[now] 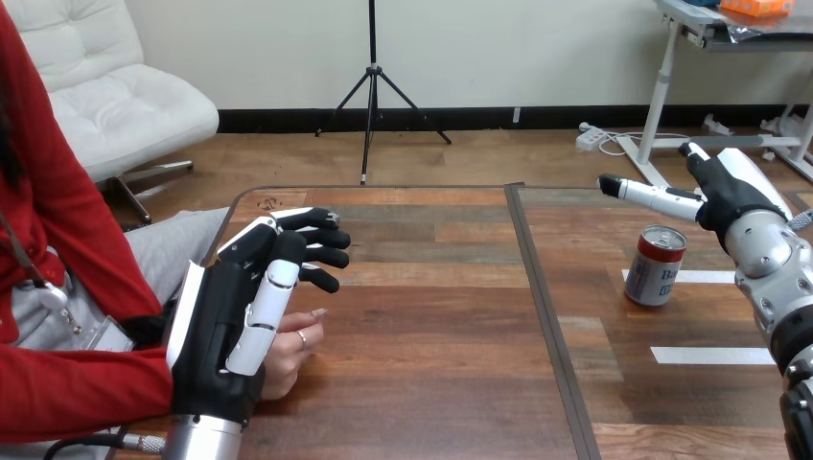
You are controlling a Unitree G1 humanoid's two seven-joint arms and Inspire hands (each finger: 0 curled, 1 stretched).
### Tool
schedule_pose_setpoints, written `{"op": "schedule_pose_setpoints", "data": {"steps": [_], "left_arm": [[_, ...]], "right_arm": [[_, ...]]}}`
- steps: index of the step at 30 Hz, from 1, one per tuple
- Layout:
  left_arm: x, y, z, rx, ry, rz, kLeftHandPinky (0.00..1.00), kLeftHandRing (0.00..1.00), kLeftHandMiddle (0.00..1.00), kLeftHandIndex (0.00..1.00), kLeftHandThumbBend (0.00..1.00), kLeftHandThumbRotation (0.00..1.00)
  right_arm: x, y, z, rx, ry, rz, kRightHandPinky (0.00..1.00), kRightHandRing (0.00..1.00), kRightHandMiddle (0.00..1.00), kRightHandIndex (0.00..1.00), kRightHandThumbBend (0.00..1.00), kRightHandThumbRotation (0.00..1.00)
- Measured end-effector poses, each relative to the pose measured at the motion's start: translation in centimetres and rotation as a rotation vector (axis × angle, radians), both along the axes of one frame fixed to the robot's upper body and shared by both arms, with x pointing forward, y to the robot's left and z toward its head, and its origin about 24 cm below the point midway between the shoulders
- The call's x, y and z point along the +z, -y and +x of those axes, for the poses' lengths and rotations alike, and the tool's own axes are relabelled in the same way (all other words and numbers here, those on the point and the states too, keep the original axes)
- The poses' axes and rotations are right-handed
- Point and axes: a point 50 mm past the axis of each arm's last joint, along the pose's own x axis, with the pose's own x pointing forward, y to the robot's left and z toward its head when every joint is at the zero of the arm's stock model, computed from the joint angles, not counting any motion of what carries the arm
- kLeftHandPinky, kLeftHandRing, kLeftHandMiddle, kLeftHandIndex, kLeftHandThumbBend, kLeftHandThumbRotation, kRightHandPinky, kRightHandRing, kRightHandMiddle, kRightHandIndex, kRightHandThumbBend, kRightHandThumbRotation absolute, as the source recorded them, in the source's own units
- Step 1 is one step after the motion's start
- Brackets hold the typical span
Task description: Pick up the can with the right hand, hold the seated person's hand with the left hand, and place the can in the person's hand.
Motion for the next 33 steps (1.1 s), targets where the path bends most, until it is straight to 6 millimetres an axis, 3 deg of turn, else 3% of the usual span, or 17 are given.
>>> {"op": "schedule_pose_setpoints", "data": {"steps": [21, 33], "left_arm": [[0.1, -0.1, 0.0, -0.005, 0.002, 0.006, 0.47, 0.57, 0.60, 0.62, 0.46, 0.80], [0.2, 0.0, 0.2, -0.008, 0.009, 0.009, 0.48, 0.57, 0.60, 0.62, 0.45, 0.79]], "right_arm": [[-0.4, 0.0, -0.2, -0.007, -0.033, -0.031, 0.89, 1.00, 1.00, 1.00, 1.00, 0.61], [-1.1, 0.1, -0.5, -0.015, -0.070, -0.025, 0.82, 0.97, 0.99, 1.00, 1.00, 0.53]]}}
